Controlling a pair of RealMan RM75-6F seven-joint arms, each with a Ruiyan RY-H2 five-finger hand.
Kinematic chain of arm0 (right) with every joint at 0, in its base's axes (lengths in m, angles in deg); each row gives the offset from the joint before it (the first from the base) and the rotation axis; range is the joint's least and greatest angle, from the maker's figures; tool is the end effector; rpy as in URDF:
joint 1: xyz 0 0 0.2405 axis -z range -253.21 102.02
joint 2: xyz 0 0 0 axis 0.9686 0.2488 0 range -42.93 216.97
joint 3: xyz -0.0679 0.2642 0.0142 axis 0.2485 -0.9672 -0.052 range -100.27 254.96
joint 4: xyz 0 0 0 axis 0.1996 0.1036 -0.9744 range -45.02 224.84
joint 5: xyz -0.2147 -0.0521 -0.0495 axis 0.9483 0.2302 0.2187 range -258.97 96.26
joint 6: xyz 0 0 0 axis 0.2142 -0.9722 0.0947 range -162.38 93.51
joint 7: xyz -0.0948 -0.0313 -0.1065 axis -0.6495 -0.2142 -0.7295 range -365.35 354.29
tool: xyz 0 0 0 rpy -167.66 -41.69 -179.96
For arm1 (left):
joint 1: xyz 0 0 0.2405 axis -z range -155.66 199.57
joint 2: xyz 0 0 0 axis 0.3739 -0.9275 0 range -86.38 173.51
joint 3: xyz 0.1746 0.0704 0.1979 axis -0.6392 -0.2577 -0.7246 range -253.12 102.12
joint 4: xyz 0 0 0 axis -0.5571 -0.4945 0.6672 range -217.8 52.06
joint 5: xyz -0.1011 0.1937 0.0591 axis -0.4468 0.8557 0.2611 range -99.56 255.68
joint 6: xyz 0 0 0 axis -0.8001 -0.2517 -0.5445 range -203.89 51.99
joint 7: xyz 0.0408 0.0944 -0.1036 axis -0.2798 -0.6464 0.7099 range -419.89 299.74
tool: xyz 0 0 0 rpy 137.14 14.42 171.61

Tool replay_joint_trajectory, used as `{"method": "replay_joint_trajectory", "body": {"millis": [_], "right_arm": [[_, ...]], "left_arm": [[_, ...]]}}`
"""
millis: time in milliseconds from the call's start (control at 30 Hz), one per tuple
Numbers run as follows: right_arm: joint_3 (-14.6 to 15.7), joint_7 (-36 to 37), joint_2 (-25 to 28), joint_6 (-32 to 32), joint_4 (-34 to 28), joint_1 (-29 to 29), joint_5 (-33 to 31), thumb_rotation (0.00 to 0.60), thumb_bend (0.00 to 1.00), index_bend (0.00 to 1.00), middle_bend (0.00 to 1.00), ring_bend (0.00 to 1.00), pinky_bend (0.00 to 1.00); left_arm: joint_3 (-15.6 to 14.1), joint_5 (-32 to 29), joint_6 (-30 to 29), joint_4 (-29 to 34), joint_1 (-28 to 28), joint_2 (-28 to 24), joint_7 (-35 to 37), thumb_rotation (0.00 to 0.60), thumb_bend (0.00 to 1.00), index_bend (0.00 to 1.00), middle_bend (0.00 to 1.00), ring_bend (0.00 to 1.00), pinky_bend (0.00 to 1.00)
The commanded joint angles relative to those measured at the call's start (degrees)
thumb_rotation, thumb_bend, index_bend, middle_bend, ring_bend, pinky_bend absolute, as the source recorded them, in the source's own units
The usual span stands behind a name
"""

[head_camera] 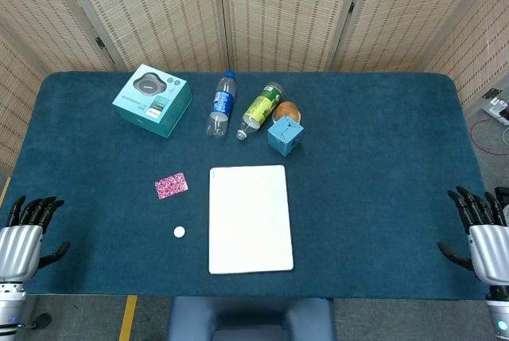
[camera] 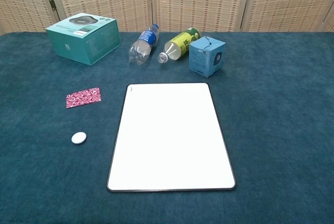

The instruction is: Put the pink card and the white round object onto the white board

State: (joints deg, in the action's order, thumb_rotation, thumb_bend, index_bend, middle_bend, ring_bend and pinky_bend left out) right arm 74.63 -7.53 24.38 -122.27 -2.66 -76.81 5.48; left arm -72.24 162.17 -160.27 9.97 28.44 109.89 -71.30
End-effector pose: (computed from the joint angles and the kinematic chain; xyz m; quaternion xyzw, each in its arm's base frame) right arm -0.3405 -0.1638 0.1652 0.5881 -0.3725 0.3702 0.6152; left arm -0.3262 0.1961 0.1384 -0.6195 -0.3441 -0.3455 0.6151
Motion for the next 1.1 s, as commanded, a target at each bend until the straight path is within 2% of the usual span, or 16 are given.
{"method": "replay_joint_trajectory", "body": {"millis": [33,433,733,1000,1100], "right_arm": [[0.03,0.06,0.1,0.32,-0.09,-0.1,-0.09,0.6,0.21,0.1,0.11,0.12,0.0],[-0.11,0.87,0.33,-0.42,0.17,0.39,-0.07,0.6,0.21,0.1,0.11,0.12,0.0],[-0.08,1.36,0.57,-1.37,0.31,0.86,0.51,0.6,0.21,0.1,0.11,0.12,0.0],[-0.15,1.73,1.37,-2.01,0.2,1.12,1.01,0.6,0.21,0.1,0.11,0.12,0.0],[-0.12,1.98,1.77,-2.15,0.11,1.23,1.16,0.6,0.21,0.1,0.11,0.12,0.0]], "left_arm": [[0.02,-0.22,0.22,0.06,0.11,0.12,-0.26,0.6,0.28,0.21,0.2,0.16,0.05],[0.14,-0.2,0.32,0.6,0.41,0.08,-0.27,0.6,0.28,0.22,0.2,0.16,0.05],[1.65,0.88,0.86,0.32,2.48,0.56,0.74,0.6,0.28,0.24,0.2,0.17,0.05],[4.56,1.74,5.16,1.78,8.06,1.31,1.04,0.6,0.29,0.27,0.2,0.18,0.07],[5.63,0.12,9.19,2.48,10.9,1.37,-0.27,0.6,0.29,0.27,0.2,0.18,0.07]]}}
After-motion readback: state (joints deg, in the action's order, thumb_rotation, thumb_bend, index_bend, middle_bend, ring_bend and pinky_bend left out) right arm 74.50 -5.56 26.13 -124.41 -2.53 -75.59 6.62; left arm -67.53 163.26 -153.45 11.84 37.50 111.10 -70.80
